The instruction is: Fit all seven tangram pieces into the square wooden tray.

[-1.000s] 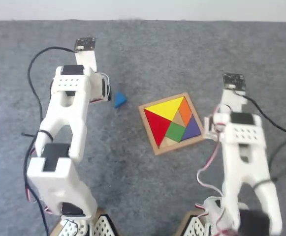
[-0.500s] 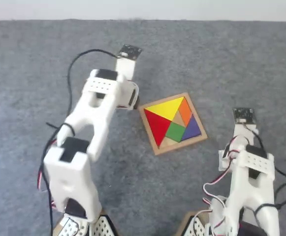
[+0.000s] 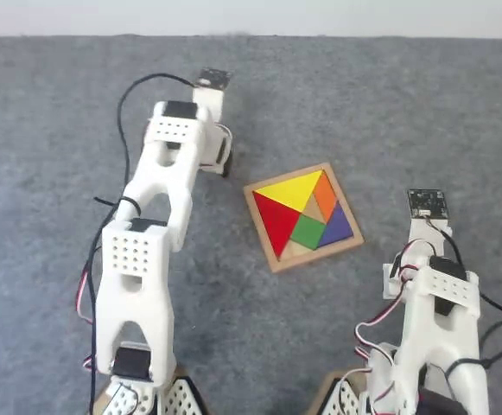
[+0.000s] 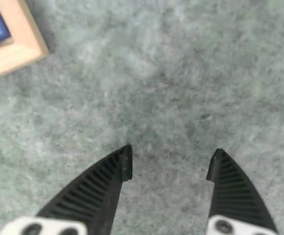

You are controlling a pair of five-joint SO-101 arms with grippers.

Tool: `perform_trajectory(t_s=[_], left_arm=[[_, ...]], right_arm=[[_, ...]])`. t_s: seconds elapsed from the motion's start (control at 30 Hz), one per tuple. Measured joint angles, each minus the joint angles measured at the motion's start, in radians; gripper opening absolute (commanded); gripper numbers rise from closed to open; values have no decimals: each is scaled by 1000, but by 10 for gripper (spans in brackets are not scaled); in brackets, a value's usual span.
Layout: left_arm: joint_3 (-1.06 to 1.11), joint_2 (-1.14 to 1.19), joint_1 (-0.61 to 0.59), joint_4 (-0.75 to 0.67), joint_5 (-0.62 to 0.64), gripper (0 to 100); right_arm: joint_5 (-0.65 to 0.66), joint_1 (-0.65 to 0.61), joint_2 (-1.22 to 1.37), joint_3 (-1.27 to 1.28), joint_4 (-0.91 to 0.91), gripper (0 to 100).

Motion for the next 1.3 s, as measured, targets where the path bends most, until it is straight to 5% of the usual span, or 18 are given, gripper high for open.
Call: perform_trajectory(t_s=[0.33,0.67,1.3], left_arm=[[-269,41,-32,184,-3,166],[-414,183,-84,195,137,166],[-617,341,-110,339,187,164]], right_arm=[[2,-31,0,3,0,263],[2,-26,0,3,0,263],[2,-29,0,3,0,263]])
